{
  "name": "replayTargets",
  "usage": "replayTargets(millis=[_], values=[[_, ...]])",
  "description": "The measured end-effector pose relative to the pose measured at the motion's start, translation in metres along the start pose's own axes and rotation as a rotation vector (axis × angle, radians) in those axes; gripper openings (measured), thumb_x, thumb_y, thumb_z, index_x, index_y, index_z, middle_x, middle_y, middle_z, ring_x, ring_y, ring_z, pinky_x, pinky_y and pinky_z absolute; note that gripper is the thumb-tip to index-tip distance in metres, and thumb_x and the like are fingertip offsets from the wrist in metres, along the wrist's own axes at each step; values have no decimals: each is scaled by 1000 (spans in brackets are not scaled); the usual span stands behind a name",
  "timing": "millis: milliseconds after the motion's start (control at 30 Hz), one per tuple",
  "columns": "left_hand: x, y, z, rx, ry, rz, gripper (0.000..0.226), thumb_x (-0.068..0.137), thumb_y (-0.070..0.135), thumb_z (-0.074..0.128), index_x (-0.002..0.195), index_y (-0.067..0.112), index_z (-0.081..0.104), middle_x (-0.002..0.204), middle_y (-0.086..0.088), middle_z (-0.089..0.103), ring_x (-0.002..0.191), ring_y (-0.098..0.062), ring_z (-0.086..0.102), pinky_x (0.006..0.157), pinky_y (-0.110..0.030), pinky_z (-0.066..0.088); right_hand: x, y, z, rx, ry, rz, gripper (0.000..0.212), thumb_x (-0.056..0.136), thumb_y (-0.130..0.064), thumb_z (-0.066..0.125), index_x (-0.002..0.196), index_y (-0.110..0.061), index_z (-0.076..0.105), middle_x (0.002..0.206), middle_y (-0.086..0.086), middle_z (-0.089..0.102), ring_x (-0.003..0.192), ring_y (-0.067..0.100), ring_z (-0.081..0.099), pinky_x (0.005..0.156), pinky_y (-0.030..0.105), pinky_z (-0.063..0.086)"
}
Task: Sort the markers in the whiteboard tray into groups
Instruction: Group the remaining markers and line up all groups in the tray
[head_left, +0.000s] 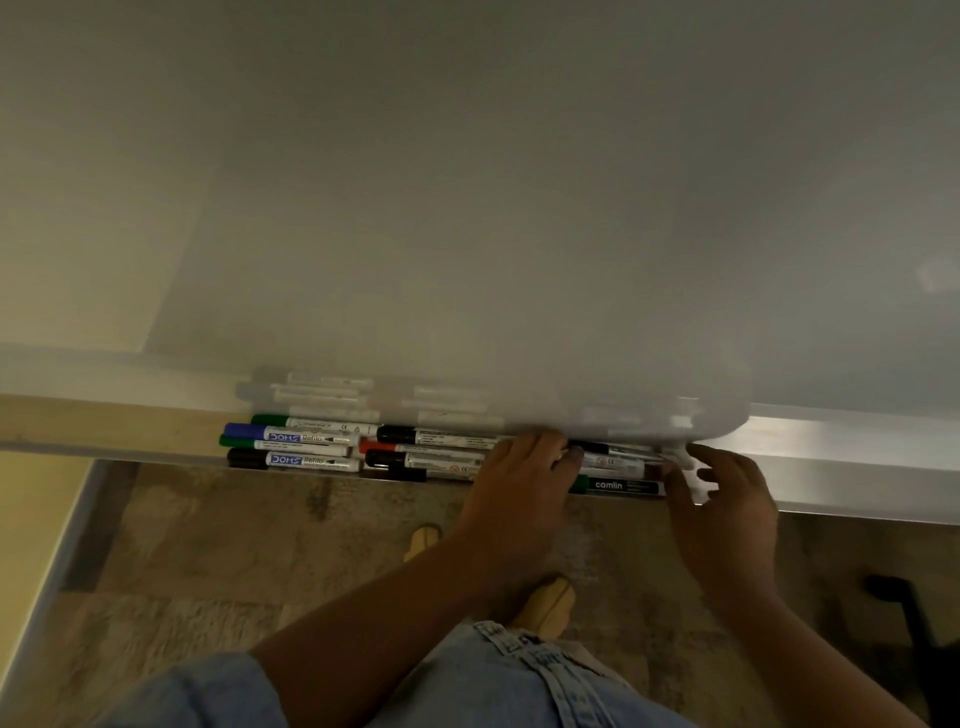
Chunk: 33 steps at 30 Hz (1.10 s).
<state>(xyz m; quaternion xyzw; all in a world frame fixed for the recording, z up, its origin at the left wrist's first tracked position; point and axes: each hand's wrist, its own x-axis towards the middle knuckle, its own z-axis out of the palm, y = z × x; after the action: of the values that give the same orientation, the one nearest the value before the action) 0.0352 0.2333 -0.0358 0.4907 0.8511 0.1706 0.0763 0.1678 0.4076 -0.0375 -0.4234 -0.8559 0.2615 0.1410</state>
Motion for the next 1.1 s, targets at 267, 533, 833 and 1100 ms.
replayTargets(millis=[267, 533, 833, 1100], values=[[-9, 3, 8, 49, -20, 27, 59, 77, 41, 67, 127, 13, 57, 128, -7, 59, 119, -26, 55, 97, -41, 46, -4, -14, 9, 65, -62, -41, 26, 85, -17, 72, 111, -13, 69, 103, 5, 70, 77, 12, 62, 70, 19, 47], [-16, 9, 16, 82, -56, 114, 60, 83, 40, 58, 136, 13, 49, 147, -7, 46, 138, -26, 38, 113, -43, 24, -6, -9, 11, 53, -28, -6, 26, 85, -20, 72, 109, -12, 69, 108, 8, 68, 83, 12, 59, 73, 16, 43], [-22, 7, 21, 112, -136, 130, 66, 89, 35, 55, 148, 16, 31, 158, -11, 19, 146, -29, 13, 117, -47, 10, -5, -5, 11, 97, -59, -50, 35, 79, -20, 78, 112, -14, 68, 108, 0, 65, 84, 12, 62, 73, 17, 46], [-28, -1, 21, 283, -152, 112, 68, 86, 43, 53, 145, 13, 36, 157, -11, 24, 146, -27, 17, 116, -47, 7, -10, 4, 9, 60, -124, -74, 51, 73, -17, 82, 120, -20, 61, 118, 0, 59, 97, 15, 60, 83, 33, 55]])
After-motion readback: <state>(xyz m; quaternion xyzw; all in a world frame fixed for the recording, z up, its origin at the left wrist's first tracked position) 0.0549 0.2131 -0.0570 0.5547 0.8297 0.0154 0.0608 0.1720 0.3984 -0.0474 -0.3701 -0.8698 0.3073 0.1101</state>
